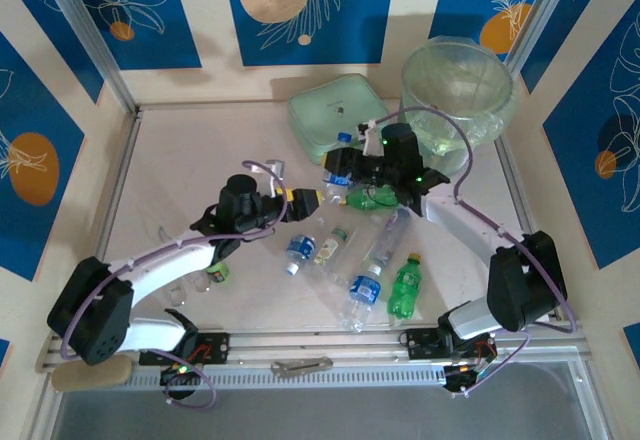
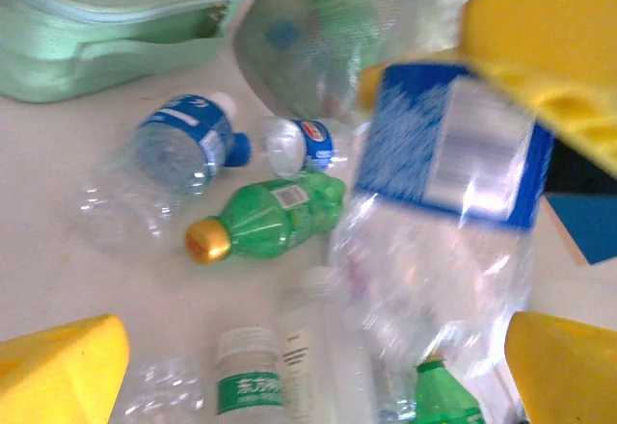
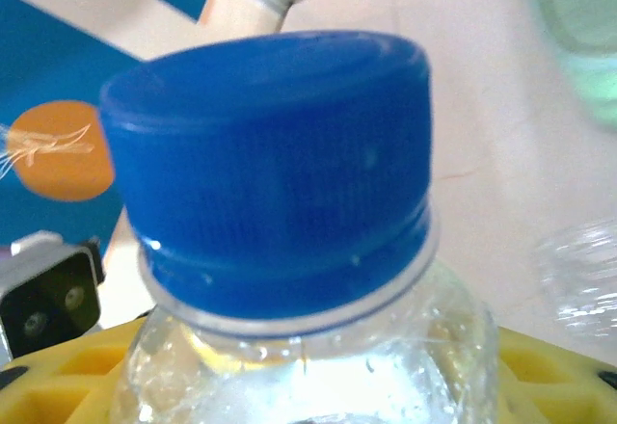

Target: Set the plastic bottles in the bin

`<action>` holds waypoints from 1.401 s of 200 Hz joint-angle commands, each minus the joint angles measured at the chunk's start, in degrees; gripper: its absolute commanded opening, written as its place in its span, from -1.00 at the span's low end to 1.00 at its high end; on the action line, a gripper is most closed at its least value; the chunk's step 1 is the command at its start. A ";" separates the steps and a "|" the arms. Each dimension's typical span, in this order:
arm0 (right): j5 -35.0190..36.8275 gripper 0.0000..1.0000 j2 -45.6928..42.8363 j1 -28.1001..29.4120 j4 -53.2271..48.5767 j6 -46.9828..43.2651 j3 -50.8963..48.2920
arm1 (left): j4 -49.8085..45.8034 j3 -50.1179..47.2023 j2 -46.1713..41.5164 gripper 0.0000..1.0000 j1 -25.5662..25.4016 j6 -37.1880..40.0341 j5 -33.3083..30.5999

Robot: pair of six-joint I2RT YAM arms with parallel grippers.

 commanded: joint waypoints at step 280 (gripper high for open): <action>13.81 0.38 21.07 -30.99 -21.46 -16.91 45.98 | -15.05 1.77 1.80 0.99 1.32 3.69 -3.69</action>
